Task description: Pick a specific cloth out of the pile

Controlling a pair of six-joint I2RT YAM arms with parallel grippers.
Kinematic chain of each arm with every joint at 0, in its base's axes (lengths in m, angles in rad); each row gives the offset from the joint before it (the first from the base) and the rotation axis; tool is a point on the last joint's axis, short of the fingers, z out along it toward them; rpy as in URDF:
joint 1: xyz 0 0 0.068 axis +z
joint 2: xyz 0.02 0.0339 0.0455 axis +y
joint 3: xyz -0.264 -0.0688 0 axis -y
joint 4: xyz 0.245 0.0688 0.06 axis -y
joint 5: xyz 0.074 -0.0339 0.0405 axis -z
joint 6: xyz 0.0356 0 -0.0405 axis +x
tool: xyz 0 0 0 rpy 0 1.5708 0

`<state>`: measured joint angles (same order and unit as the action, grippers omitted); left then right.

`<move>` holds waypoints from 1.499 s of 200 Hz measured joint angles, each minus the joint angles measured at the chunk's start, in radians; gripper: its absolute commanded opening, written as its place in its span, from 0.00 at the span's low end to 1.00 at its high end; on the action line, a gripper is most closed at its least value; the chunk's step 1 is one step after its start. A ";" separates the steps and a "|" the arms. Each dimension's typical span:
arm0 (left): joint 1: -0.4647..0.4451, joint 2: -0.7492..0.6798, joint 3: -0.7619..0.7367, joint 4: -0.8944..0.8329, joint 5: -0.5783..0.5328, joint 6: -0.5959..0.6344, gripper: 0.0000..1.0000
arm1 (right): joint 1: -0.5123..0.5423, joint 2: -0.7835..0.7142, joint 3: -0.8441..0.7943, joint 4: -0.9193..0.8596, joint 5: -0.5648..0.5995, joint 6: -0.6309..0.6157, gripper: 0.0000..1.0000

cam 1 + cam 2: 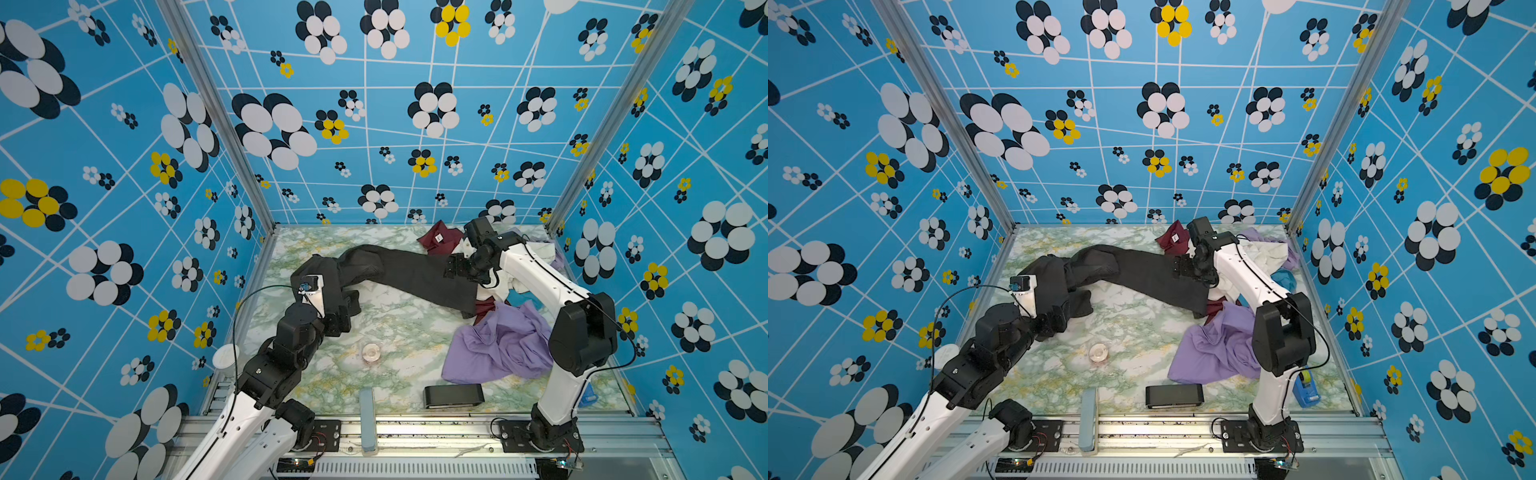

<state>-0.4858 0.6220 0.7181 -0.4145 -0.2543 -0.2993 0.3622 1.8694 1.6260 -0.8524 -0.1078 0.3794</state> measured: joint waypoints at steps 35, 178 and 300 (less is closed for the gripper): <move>0.000 0.006 0.009 -0.001 0.000 -0.003 0.92 | -0.012 0.034 -0.034 0.018 0.084 -0.006 0.91; 0.000 0.055 0.026 0.003 0.019 -0.008 0.92 | -0.055 0.034 -0.214 0.217 -0.030 0.037 0.51; 0.000 0.046 0.026 0.004 0.023 -0.008 0.92 | 0.069 -0.139 -0.091 0.299 -0.094 0.082 0.00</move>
<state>-0.4858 0.6682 0.7437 -0.4107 -0.2317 -0.3069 0.4316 1.7306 1.5352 -0.5533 -0.2020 0.4614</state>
